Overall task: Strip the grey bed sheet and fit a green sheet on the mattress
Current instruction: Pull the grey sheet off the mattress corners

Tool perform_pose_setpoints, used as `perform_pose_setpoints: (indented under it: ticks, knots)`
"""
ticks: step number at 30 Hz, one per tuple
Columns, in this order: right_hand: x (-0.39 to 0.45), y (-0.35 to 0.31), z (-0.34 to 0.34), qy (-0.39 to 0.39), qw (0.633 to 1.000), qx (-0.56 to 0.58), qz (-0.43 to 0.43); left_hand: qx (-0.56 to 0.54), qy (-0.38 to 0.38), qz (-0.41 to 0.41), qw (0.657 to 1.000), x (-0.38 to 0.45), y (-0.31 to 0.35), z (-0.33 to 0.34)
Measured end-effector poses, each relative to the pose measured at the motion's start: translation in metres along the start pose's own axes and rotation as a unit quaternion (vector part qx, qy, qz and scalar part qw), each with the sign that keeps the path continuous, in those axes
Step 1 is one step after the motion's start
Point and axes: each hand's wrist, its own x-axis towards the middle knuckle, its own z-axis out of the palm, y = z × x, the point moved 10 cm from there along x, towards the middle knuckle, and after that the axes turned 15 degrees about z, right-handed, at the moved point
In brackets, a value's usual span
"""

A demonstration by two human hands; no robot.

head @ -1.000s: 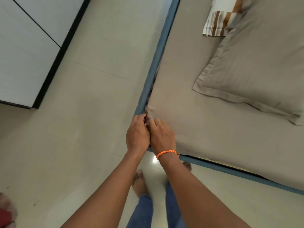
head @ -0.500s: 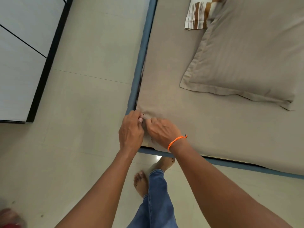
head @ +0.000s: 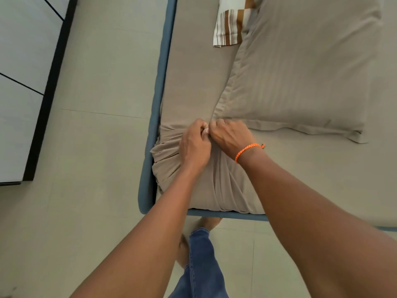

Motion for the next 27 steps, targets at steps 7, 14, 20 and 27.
perform_pose_setpoints:
  ticks: [7, 14, 20, 27]
  knots:
    - [-0.029, 0.008, 0.019, -0.017, 0.945, 0.134, 0.299, 0.149, 0.07, 0.028, 0.986, -0.052, -0.032, -0.05]
    - [-0.103, -0.064, 0.001, -0.111, 0.889, 0.153, 0.417, 0.207, 0.081, 0.027, 0.975, -0.105, -0.051, -0.059]
    - [-0.111, -0.093, 0.005, -0.067, 0.932, 0.139, 0.328, 0.264, 0.079, 0.087, 0.957, -0.097, -0.053, -0.054]
    - [-0.055, -0.005, 0.0, -0.012, 0.901, 0.195, 0.387, 0.167, 0.113, 0.038, 0.979, -0.056, -0.033, -0.054]
